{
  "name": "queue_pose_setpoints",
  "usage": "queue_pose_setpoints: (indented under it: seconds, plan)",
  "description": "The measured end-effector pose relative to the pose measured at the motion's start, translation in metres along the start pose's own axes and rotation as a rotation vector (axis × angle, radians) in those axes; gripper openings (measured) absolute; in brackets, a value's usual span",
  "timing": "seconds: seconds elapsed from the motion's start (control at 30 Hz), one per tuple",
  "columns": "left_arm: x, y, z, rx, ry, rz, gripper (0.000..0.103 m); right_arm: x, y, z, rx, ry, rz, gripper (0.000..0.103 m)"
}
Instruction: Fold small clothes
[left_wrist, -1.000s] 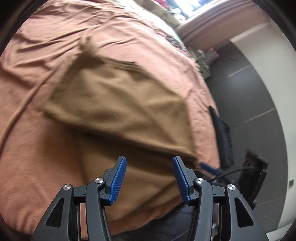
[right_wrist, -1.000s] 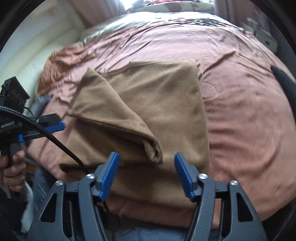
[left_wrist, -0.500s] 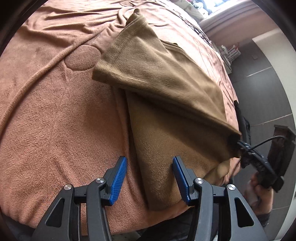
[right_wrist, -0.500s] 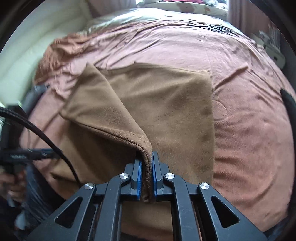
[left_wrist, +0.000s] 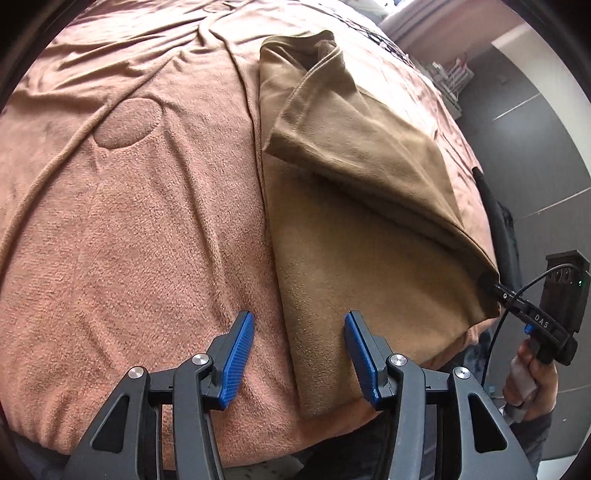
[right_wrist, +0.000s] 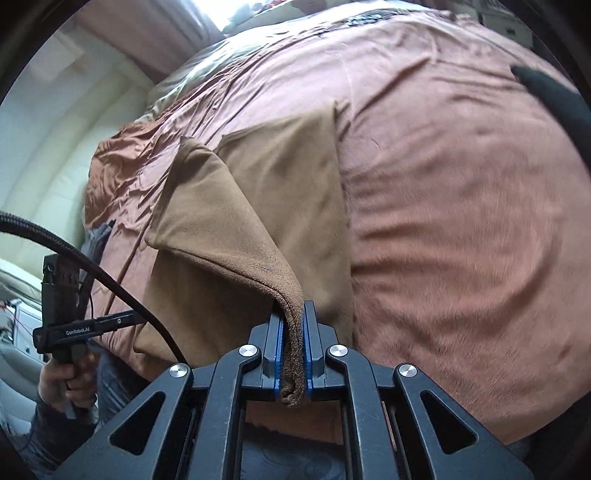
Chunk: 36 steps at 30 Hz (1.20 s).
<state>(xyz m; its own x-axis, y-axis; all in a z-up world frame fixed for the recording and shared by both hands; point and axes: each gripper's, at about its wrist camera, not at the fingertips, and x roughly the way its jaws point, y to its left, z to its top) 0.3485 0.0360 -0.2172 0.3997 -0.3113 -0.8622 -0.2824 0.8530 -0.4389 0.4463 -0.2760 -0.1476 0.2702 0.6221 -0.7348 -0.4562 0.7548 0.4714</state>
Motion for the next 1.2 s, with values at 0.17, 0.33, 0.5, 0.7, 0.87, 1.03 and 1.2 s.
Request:
queue_pose_setpoints:
  seconds: [0.17, 0.33, 0.5, 0.7, 0.87, 1.03, 1.2]
  plan:
    - [0.001, 0.001, 0.002, 0.011, 0.009, -0.001, 0.053, 0.003, -0.004, -0.006, -0.026, 0.024, -0.050, 0.008]
    - [-0.018, 0.015, 0.012, -0.024, -0.018, -0.046, 0.053, -0.011, 0.033, 0.001, -0.160, -0.002, -0.192, 0.062]
    - [-0.031, 0.028, 0.019, -0.053, -0.065, -0.078, 0.053, -0.006, 0.081, 0.009, -0.336, 0.007, -0.241, 0.064]
    - [-0.045, 0.045, 0.025, -0.076, -0.092, -0.099, 0.053, 0.027, 0.129, 0.019, -0.487, 0.039, -0.256, 0.064]
    - [-0.051, 0.062, 0.033, -0.101, -0.108, -0.112, 0.053, 0.050, 0.156, 0.028, -0.556, 0.054, -0.257, 0.059]
    - [-0.061, 0.083, 0.038, -0.126, -0.128, -0.139, 0.053, 0.080, 0.178, 0.036, -0.621, 0.086, -0.259, 0.051]
    - [-0.070, 0.105, 0.042, -0.159, -0.153, -0.160, 0.053, 0.109, 0.199, 0.042, -0.694, 0.125, -0.289, 0.051]
